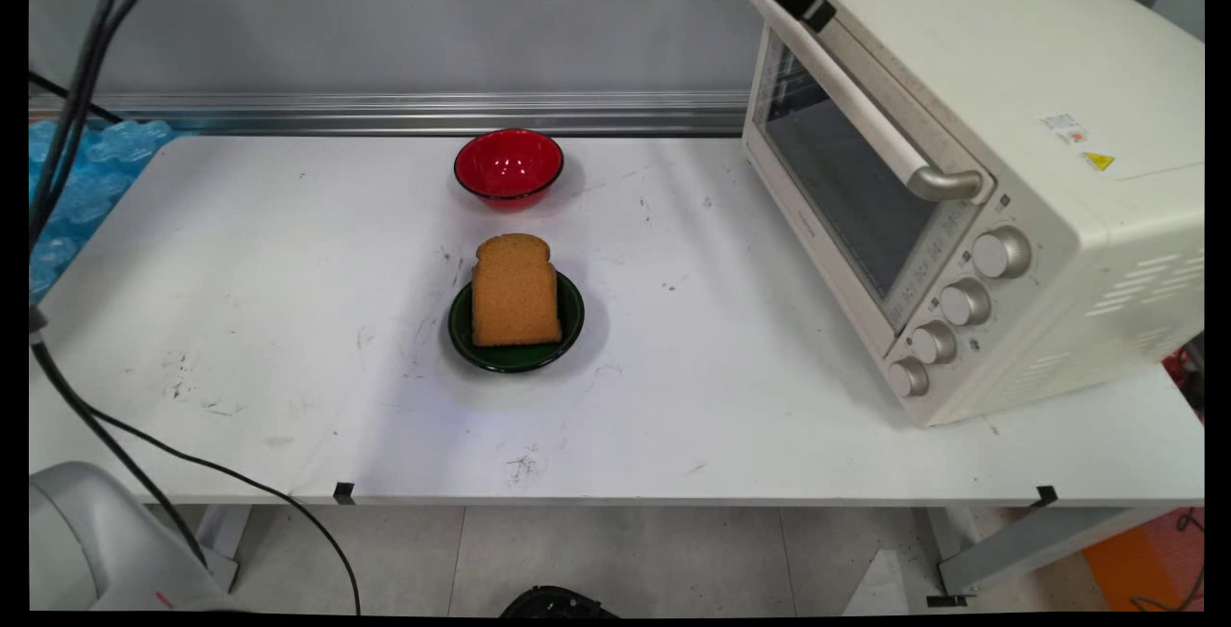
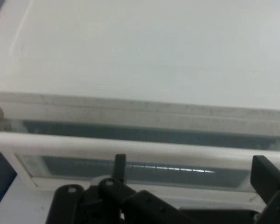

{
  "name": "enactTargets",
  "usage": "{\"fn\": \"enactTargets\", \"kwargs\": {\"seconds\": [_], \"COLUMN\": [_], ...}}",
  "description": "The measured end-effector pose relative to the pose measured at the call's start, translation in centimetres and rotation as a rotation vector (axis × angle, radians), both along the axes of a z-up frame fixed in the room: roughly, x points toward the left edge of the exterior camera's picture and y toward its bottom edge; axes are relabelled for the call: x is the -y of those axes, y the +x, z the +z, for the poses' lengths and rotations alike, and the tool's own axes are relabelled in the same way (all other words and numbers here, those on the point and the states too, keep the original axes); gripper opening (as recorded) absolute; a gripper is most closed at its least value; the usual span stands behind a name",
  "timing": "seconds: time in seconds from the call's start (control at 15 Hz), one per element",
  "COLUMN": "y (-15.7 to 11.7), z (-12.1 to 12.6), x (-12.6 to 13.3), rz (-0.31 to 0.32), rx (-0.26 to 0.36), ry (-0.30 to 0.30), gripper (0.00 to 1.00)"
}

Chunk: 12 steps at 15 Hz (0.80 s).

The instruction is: Open the oven

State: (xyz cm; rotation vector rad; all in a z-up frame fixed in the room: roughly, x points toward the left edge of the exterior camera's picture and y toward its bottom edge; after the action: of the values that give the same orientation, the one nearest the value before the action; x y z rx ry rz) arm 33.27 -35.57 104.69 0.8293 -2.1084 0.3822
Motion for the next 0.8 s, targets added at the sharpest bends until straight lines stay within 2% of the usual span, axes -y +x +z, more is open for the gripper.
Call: {"fn": "enactTargets", "kwargs": {"seconds": [0.47,0.53,0.8], "y": [-3.6,-4.1,-5.6], "z": [-1.3,-1.5,-2.4], "x": [2.3,2.6,3.7], "rz": [-0.009,-0.011,-0.018], "rx": [0.032,0.038,0.067], "ry": [0.001,0.003,0.008], "gripper": [1.0,0.0,0.0]}}
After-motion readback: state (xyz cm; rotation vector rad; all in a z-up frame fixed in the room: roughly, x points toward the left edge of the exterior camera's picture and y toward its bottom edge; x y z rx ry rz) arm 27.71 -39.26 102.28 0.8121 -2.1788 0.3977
